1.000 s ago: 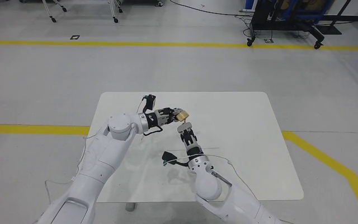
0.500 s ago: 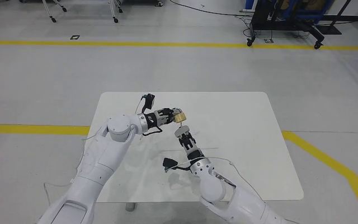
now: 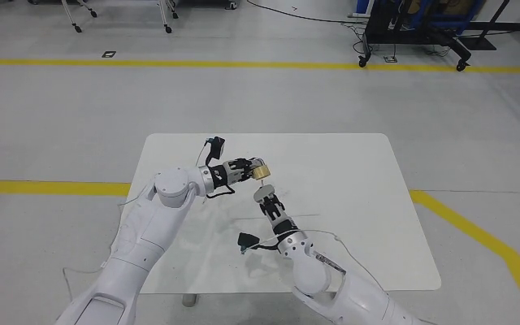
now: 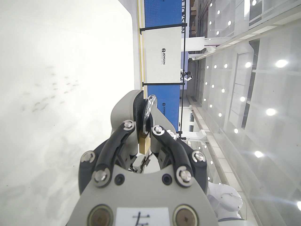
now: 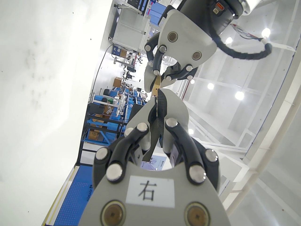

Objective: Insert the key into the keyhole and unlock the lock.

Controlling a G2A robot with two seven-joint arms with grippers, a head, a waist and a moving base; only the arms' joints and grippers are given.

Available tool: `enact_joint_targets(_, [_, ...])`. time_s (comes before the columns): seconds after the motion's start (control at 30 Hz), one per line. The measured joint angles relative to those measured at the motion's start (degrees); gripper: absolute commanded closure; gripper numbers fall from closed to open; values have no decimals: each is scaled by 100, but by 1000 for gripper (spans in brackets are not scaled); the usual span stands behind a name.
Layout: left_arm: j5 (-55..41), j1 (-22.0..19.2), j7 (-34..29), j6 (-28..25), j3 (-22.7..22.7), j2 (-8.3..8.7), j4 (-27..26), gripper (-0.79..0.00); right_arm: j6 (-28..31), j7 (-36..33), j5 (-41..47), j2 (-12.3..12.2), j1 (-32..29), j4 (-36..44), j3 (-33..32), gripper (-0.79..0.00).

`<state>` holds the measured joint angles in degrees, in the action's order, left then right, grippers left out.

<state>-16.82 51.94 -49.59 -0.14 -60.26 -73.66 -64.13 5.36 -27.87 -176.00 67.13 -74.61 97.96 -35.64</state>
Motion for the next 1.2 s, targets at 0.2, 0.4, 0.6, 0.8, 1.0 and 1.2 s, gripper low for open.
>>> enact_joint_targets(0.2, [-1, 10, -32, -29, -2, 4, -22, 0, -105, 138, 82, 30, -82, -37, -166, 0])
enact_joint_targets(0.4, [16, 12, -66, -52, -12, 13, -28, 0, -79, 280, 49, 82, -104, -17, -257, 0])
enact_joint_targets(0.6, [17, 6, -60, -42, -16, 15, -23, 0, -16, 342, -1, 143, -117, -17, -313, 0])
enact_joint_targets(0.8, [29, -6, -77, -38, -11, 18, -15, 0, 9, 382, 0, 193, -148, -50, -392, 0])
enact_joint_targets(1.0, [146, -31, -85, -42, 42, 18, -28, 0, 35, 451, 0, 207, -157, -28, -433, 0])
enact_joint_targets(1.2, [176, -62, -222, -84, 58, 24, -11, 0, 41, 579, 0, 166, -120, 10, -397, 0])
